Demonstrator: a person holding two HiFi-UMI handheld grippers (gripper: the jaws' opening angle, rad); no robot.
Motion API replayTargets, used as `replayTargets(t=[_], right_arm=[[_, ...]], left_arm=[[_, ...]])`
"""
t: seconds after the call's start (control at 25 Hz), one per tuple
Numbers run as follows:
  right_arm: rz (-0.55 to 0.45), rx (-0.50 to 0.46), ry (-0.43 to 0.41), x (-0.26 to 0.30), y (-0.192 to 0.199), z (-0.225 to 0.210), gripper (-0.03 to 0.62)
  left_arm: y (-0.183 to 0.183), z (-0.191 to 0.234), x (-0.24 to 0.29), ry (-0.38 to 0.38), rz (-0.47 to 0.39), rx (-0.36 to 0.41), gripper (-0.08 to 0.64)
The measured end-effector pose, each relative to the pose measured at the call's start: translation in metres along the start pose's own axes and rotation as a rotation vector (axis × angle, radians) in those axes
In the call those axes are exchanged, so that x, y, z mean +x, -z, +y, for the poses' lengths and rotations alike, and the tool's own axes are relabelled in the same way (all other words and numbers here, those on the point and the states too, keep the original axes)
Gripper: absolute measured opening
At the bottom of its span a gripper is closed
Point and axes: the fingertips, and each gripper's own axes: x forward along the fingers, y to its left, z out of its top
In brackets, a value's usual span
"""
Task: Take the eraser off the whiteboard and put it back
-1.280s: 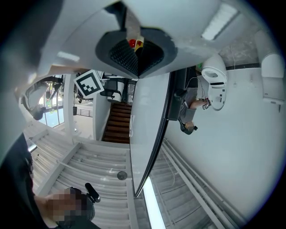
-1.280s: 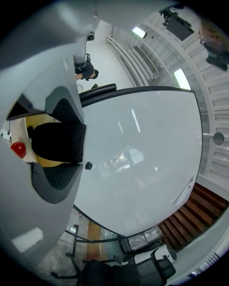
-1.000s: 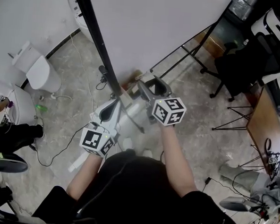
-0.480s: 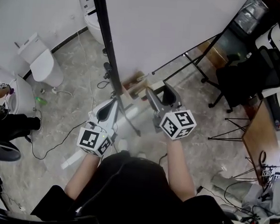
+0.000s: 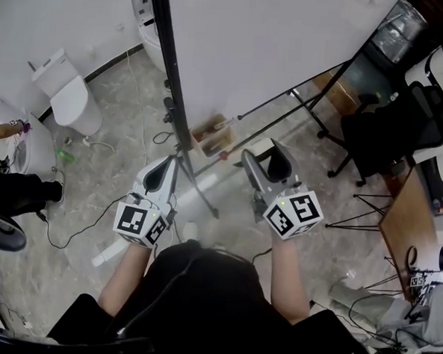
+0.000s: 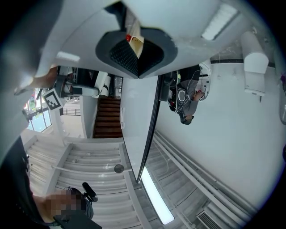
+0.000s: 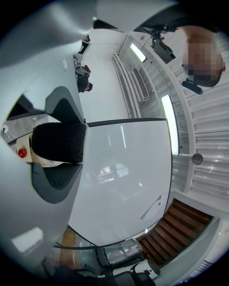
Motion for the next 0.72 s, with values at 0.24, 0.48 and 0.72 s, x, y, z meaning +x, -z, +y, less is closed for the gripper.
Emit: replayTargets(t=[0.24,0.48,0.72], right_arm=[[-0.029,-0.017,0.025,-0.025,-0.014,-0.003,0.279],[-0.037,-0.046,0.034,-0.041,-0.020,-0.002,0.279],[-0.044,-0.074,0.034,-0.050,-0.025,0.001,0.279]], left_arm=[[-0.011,0.005,-0.009,-0.025,-0.022,0.009,0.005],[-0.018,0.004,-0.013,-0.036,-0.033,0.021,0.005],[-0.021,0.001,-0.015,-0.042,-0.038,0.028,0.005]])
